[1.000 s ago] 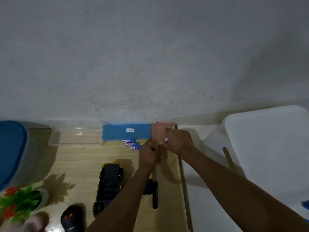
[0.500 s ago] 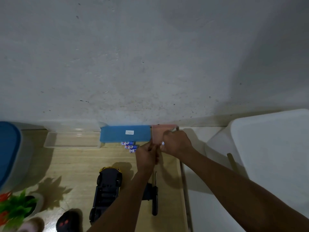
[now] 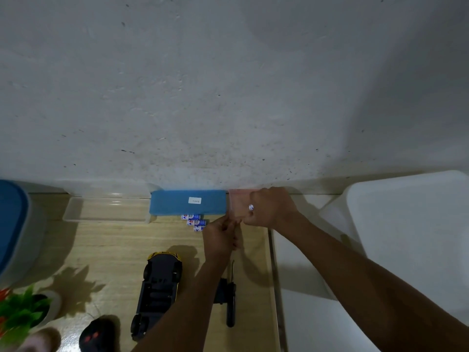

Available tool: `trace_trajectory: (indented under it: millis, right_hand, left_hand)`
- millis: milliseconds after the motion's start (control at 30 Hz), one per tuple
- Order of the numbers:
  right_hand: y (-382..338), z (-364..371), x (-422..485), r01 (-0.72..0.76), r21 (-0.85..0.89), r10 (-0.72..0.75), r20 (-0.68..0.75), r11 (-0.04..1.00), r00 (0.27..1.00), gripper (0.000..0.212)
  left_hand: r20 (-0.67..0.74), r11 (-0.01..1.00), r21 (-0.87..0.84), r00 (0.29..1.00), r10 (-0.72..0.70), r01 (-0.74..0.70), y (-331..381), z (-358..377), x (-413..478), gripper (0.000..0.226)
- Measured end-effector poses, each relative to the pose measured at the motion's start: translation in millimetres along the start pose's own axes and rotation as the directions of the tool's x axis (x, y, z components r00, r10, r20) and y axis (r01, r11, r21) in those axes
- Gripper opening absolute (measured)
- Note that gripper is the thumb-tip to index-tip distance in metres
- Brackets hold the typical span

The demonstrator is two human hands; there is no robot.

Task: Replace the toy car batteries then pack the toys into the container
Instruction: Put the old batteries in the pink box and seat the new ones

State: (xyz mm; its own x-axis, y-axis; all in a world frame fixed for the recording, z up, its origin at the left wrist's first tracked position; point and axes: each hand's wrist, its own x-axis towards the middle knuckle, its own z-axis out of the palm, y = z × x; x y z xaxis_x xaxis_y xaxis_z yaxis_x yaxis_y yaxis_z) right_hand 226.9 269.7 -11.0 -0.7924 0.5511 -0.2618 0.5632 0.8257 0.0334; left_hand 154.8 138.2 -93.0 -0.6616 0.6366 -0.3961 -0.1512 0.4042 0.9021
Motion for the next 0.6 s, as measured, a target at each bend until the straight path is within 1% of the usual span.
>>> trace_trajectory:
  millis: [67, 133, 200, 233, 267, 333, 400, 467, 533, 600]
  right_hand:
    - [2.3, -0.2, -3.3, -0.065, 0.052, 0.068, -0.058, 0.997, 0.996, 0.021]
    - [4.2, 2.2, -7.9, -0.135, 0.162, 0.156, -0.127, 0.977, 0.980, 0.032]
    - [5.9, 4.7, -12.6, -0.179, 0.285, 0.253, -0.248, 0.942, 0.935, 0.037]
    - [6.5, 6.0, -14.4, -0.195, 0.325, 0.299, -0.308, 0.925, 0.903, 0.036]
    - [7.2, 7.3, -15.4, -0.219, 0.367, 0.349, -0.338, 0.904, 0.874, 0.034]
    - [6.9, 9.8, -15.5, -0.275, 0.469, 0.449, -0.311, 0.839, 0.838, 0.029]
    - [3.5, 13.2, -15.0, -0.315, 0.555, 0.529, -0.280, 0.770, 0.801, 0.027]
    - [-1.0, 16.3, -14.8, -0.352, 0.664, 0.632, -0.235, 0.659, 0.739, 0.030]
    - [-6.1, 20.1, -13.1, -0.374, 0.801, 0.743, -0.127, 0.468, 0.657, 0.033]
    - [-11.1, 24.1, -9.2, -0.392, 0.883, 0.804, 0.027, 0.259, 0.594, 0.033]
  left_hand:
    - [0.017, 0.999, 0.036, 1.000, 0.026, -0.027, -0.9, -1.5, -1.1, 0.016]
    - [0.043, 0.997, 0.063, 0.998, 0.050, -0.052, -0.4, -3.5, -2.9, 0.021]
    - [0.080, 0.993, 0.080, 0.993, 0.082, -0.088, -0.8, -5.4, -4.7, 0.024]
    - [0.095, 0.991, 0.093, 0.992, 0.086, -0.095, -0.7, -6.1, -5.3, 0.024]
    - [0.096, 0.989, 0.114, 0.992, 0.087, -0.098, 0.0, -6.5, -6.0, 0.023]
    - [0.061, 0.984, 0.139, 0.993, 0.105, -0.113, 1.7, -5.7, -7.2, 0.022]
    - [0.013, 0.985, 0.136, 0.994, 0.109, -0.110, 3.1, -3.3, -7.6, 0.027]
    - [-0.016, 0.982, 0.156, 0.993, 0.113, -0.109, 3.6, -1.7, -7.1, 0.032]
    - [-0.031, 0.979, 0.173, 0.993, 0.117, -0.110, 2.2, -1.4, -6.2, 0.037]
    - [-0.037, 0.982, 0.161, 0.993, 0.108, -0.101, 1.8, -2.9, -6.3, 0.037]
